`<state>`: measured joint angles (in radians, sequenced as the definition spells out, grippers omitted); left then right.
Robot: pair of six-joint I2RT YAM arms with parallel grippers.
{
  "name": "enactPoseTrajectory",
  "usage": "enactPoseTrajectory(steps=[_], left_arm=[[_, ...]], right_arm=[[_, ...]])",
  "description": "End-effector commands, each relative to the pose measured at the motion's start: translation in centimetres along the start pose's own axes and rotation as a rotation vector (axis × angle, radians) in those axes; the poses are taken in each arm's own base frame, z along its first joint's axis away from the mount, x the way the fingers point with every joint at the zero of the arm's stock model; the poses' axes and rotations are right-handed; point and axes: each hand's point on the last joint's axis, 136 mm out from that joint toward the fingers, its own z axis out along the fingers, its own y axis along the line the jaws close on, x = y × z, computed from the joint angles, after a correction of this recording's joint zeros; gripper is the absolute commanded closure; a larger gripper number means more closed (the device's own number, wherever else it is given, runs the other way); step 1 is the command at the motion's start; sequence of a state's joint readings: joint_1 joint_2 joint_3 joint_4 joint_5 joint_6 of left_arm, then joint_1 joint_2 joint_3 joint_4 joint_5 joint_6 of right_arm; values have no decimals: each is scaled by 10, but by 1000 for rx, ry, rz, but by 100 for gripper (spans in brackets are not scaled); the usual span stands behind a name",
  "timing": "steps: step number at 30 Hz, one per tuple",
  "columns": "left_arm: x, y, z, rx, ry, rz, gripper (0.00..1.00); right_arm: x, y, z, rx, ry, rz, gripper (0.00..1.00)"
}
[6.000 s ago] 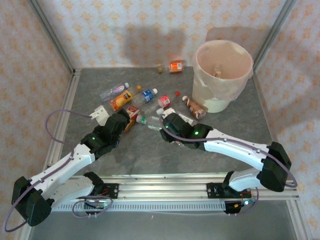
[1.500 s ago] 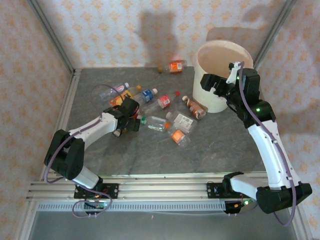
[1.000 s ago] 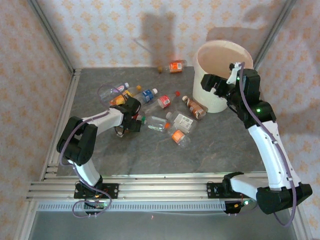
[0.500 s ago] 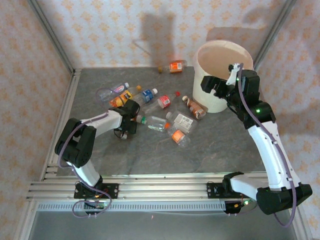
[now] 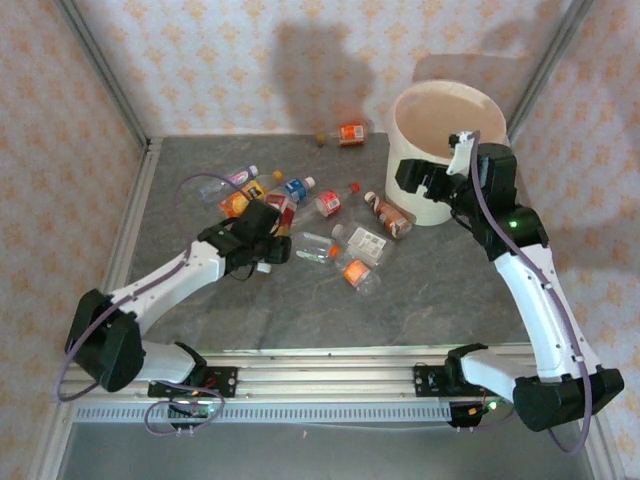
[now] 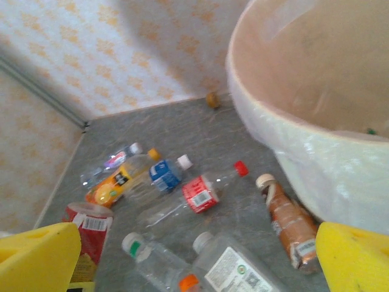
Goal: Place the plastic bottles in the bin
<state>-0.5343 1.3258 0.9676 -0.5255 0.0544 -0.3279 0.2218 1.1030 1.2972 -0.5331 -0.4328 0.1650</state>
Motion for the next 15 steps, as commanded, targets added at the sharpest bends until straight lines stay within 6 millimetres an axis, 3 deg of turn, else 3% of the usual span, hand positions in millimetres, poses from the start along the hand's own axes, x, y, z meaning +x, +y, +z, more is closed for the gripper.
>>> enactPoseTrajectory(steps=[1,9,15], left_arm=[[-32,-44,-33,216,-124,21,49],[-70,-118,-86,580,-236,60,52],[-94,-152,-118,739,-279,106,52]], right_arm=[[0,29,-8,-167,-23,-4,1],[4,58,-6,-371,-9,94,1],[8,77,-1,-478,27,164,1]])
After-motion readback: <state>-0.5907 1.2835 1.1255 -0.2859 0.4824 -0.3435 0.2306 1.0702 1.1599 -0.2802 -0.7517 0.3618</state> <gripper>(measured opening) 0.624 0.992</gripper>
